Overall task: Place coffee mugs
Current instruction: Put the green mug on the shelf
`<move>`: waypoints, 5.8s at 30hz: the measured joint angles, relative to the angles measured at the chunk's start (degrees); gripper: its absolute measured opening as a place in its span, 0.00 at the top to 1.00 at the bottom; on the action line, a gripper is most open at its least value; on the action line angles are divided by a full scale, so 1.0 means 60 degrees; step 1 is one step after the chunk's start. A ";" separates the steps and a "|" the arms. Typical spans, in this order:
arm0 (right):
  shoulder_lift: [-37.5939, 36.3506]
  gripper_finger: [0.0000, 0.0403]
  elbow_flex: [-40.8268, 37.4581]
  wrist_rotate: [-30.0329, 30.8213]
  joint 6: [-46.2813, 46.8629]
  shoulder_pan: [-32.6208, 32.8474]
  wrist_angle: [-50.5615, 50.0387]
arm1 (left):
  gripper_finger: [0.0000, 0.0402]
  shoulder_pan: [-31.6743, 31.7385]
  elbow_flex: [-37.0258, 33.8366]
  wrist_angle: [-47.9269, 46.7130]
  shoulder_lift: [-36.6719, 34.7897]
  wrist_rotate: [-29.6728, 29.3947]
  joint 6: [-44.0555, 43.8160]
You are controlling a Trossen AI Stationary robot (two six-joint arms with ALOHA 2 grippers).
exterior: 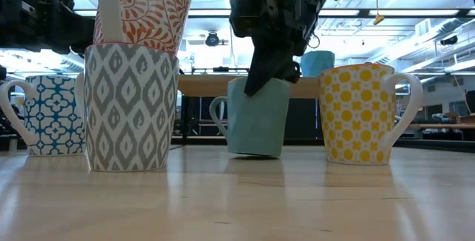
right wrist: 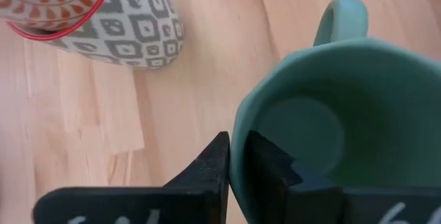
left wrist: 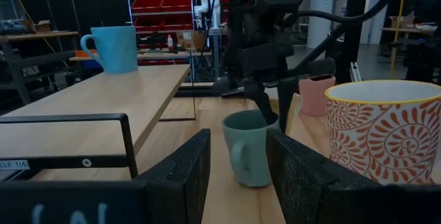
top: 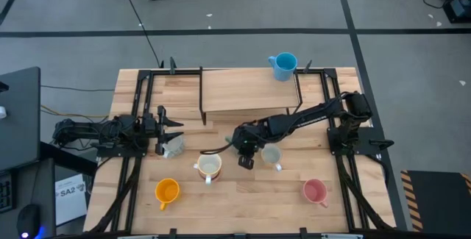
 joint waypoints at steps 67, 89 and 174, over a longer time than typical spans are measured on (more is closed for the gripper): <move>-0.2195 0.58 -0.0101 0.1010 0.1028 -0.1299 -0.1760 | 0.63 0.0000 0.0001 -0.0004 0.0000 0.0003 0.0000; -0.2189 0.58 -0.1799 0.1265 0.1404 -0.1128 0.0206 | 0.63 0.0004 0.0003 -0.0004 0.0000 0.0000 0.0000; -0.1172 0.92 0.5223 0.1826 0.4839 -0.5076 -0.7513 | 0.63 0.0001 0.0002 -0.0003 0.0069 0.0000 0.0002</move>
